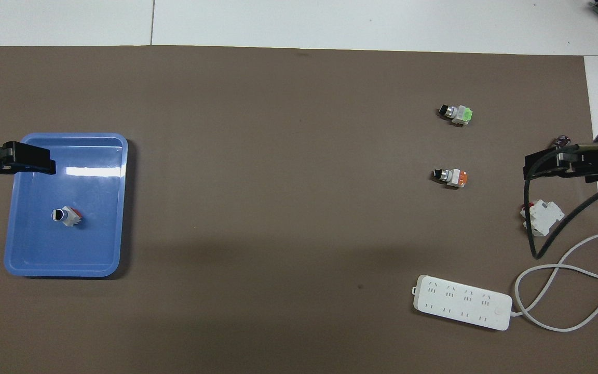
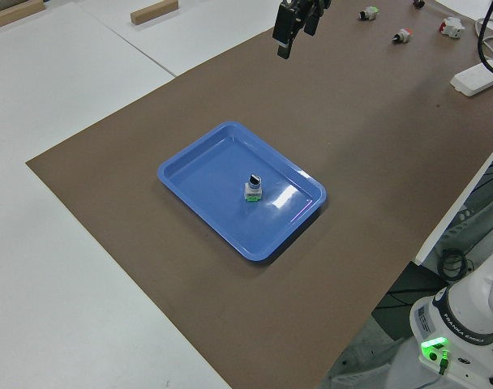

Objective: Turn and place switch with both arms
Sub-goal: 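Move the right gripper toward the orange-and-white switch module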

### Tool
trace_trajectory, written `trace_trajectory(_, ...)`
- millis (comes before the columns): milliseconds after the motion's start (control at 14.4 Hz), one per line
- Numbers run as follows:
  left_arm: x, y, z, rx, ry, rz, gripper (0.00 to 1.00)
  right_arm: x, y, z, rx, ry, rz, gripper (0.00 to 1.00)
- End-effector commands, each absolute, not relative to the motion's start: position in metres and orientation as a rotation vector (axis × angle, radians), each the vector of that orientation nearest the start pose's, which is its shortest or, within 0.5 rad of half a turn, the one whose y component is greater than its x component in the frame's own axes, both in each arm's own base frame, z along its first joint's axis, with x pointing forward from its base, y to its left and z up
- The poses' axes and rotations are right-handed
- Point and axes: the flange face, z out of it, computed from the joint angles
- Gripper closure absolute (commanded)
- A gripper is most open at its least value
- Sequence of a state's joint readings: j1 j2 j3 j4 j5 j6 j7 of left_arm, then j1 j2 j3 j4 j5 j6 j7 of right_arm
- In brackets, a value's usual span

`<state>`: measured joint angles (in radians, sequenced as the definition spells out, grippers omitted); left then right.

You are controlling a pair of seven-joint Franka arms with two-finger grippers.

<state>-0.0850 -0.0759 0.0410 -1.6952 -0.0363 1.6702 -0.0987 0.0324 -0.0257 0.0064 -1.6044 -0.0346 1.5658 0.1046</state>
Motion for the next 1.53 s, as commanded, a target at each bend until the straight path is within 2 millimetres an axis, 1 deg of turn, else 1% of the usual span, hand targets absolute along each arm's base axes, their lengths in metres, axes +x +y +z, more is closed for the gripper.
trace_trajectory(0, 0.530, -0.023, 0.615, -3.187, -0.101, -0.088, 0.00, 0.539, 0.016, 0.622, -3.176, 0.114, 0.003, 0.00)
trace_trajectory(348, 0.530, -0.023, 0.616, -3.187, -0.101, -0.090, 0.00, 0.539, 0.017, 0.621, -3.175, 0.087, -0.001, 0.00)
trace_trajectory(418, 0.530, -0.023, 0.616, -3.187, -0.101, -0.090, 0.00, 0.538, 0.017, 0.618, -3.176, 0.028, -0.005, 0.00)
trace_trajectory(557, 0.530, -0.023, 0.616, -3.187, -0.101, -0.090, 0.00, 0.538, 0.019, 0.609, -3.172, -0.170, -0.021, 0.00)
trace_trajectory(627, 0.530, -0.023, 0.616, -3.187, -0.101, -0.090, 0.00, 0.535, 0.019, 0.604, -3.162, -0.314, -0.021, 0.00)
trace_trajectory(766, 0.530, -0.023, 0.616, -3.187, -0.101, -0.090, 0.00, 0.530, 0.019, 0.583, -3.127, -0.589, -0.057, 0.00)
trace_trajectory(836, 0.530, -0.023, 0.616, -3.187, -0.101, -0.090, 0.00, 0.529, 0.019, 0.574, -3.105, -0.701, -0.050, 0.00)
trace_trajectory(905, 0.530, -0.023, 0.616, -3.187, -0.101, -0.090, 0.00, 0.528, 0.019, 0.568, -3.080, -0.801, -0.038, 0.00)
trace_trajectory(1045, 0.530, -0.023, 0.616, -3.187, -0.101, -0.090, 0.00, 0.534, 0.019, 0.553, -2.974, -1.128, -0.026, 0.00)
trace_trajectory(1114, 0.530, -0.023, 0.616, -3.187, -0.101, -0.090, 0.00, 0.539, 0.021, 0.540, -2.890, -1.260, -0.017, 0.00)
trace_trajectory(1323, 0.530, -0.023, 0.616, -3.187, -0.101, -0.090, 0.00, 0.545, 0.022, 0.515, -2.715, -1.577, -0.015, 0.00)
trace_trajectory(1462, 0.530, -0.023, 0.616, -3.187, -0.101, -0.090, 0.00, 0.550, 0.019, 0.487, -2.570, -1.763, 0.040, 0.00)
